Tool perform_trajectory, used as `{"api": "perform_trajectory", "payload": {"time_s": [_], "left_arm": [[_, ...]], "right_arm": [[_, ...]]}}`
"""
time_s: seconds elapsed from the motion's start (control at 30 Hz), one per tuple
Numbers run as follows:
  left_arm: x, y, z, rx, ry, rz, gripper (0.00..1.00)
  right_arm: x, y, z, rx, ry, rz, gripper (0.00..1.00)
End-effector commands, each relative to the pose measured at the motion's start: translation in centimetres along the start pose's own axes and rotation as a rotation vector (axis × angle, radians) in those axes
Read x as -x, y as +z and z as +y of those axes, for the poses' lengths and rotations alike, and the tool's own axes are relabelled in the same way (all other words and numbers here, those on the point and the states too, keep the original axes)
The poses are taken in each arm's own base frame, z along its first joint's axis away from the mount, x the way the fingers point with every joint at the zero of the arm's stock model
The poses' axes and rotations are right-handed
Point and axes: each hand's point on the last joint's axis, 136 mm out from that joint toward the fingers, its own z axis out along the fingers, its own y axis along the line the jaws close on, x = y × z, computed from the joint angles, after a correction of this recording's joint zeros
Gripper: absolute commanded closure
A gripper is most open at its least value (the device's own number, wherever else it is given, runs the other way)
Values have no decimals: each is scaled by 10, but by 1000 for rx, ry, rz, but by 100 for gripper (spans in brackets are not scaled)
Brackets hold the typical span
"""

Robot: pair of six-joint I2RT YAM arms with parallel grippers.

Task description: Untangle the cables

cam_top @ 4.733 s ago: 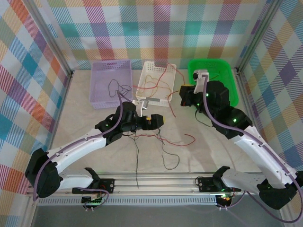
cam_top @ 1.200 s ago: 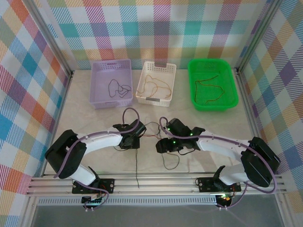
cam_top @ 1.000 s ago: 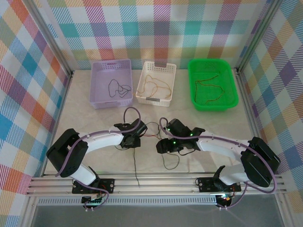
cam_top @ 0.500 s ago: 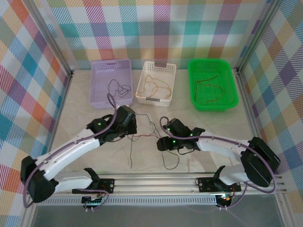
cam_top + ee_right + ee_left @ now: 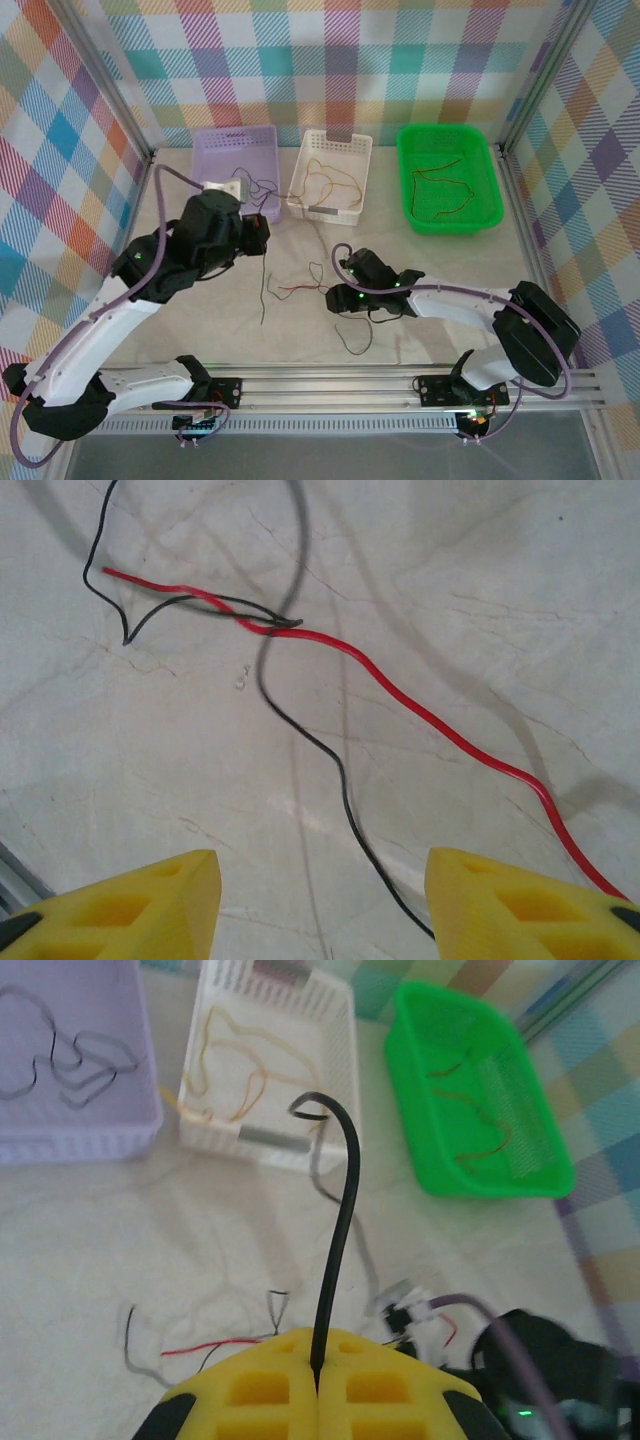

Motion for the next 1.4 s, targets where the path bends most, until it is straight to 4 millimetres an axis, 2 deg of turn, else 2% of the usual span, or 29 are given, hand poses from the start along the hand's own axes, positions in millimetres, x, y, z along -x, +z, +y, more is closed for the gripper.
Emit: {"api": "perform_trajectory", "payload": {"time_s": [0.0, 0.1, 0.27, 0.43, 0.63, 0.77, 0.93, 1.3, 1.37], "left_arm": [[17, -11, -5, -3, 42, -28, 100], [37, -19, -6, 18, 65, -78, 100], [79, -24, 10, 117, 72, -174, 100], [119, -11, 47, 241, -16, -254, 100], [160, 18, 110, 437, -149, -307, 100], [179, 40, 144, 545, -193, -349, 100], [193, 74, 172, 643, -199, -388, 100], [211, 173, 244, 857, -212, -333, 100], [211, 186, 255, 893, -208, -335, 100]], "right_arm": [[14, 3, 17, 77, -39, -60, 44], [17, 3, 19, 87, -43, -71, 44], [18, -11, 18, 86, -51, -110, 44], [18, -33, 18, 86, -58, -142, 44], [14, -57, 23, 123, -46, -162, 44], [11, -71, 29, 160, -39, -169, 45], [6, -82, 32, 180, -54, -173, 44], [-3, -86, 43, 226, -76, -139, 44], [-5, -86, 44, 231, -79, -133, 44]]}}
